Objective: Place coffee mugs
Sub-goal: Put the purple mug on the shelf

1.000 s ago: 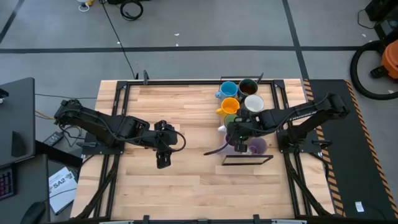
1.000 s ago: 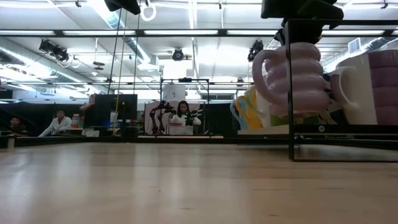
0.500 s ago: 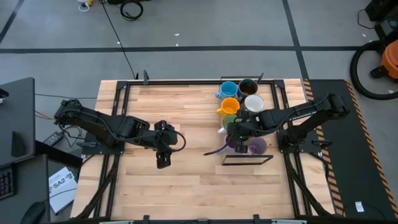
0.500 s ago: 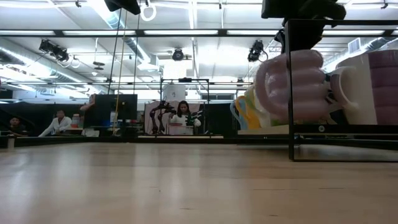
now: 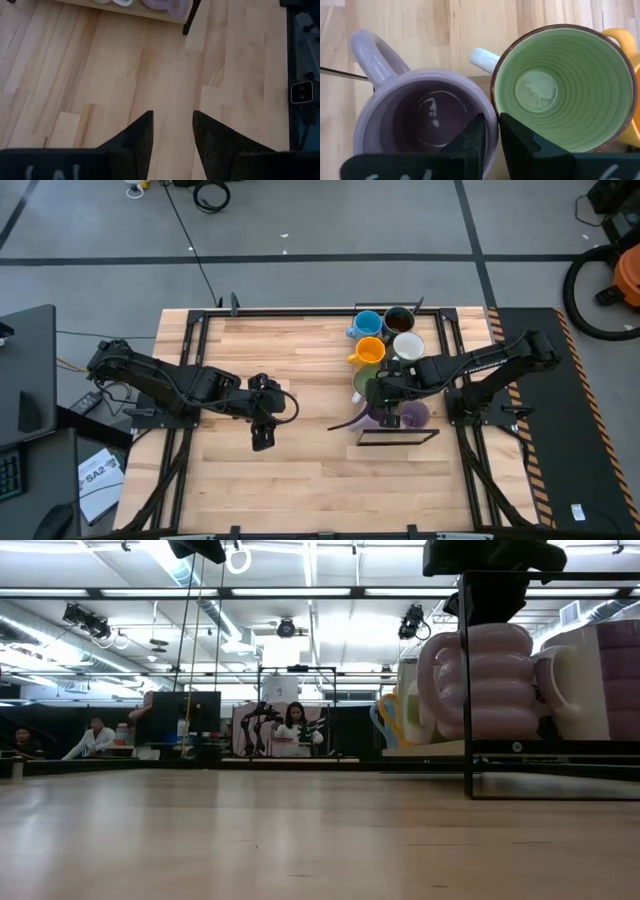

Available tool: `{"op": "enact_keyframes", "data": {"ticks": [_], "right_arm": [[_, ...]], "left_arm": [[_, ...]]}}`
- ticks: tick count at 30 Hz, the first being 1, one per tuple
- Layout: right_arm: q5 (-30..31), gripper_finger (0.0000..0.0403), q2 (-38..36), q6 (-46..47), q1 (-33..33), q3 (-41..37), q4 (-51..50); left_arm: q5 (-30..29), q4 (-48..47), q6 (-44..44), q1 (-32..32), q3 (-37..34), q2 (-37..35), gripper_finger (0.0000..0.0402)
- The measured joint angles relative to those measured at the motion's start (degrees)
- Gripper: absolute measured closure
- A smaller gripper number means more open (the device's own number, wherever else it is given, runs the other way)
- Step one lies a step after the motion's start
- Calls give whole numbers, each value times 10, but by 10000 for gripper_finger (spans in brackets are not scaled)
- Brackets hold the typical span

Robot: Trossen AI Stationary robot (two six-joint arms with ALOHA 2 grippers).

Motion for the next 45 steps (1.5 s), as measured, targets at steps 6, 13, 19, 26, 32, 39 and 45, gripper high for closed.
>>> {"op": "enact_keyframes", "data": {"ticks": [6, 13, 19, 26, 32, 39, 45], "right_arm": [[2, 338, 0, 0, 0, 0, 1], [3, 338, 0, 0, -1, 1, 2], [3, 338, -1, 1, -1, 1, 3], [3, 338, -1, 10, -1, 1, 3], [3, 338, -1, 10, -1, 2, 2], [3, 338, -1, 10, -1, 2, 1], [-24, 331, -2, 10, -4, 2, 1]], "left_arm": [[0, 0, 0, 0, 0, 0, 257], [0, 0, 0, 0, 0, 0, 257], [-1, 0, 4, 2, 0, 0, 257], [-54, 25, 20, 42, 0, 3, 257], [-54, 93, 42, 114, 0, 5, 257], [-30, 100, 50, 179, 0, 36, 257], [-15, 109, 70, 195, 0, 88, 257]]}}
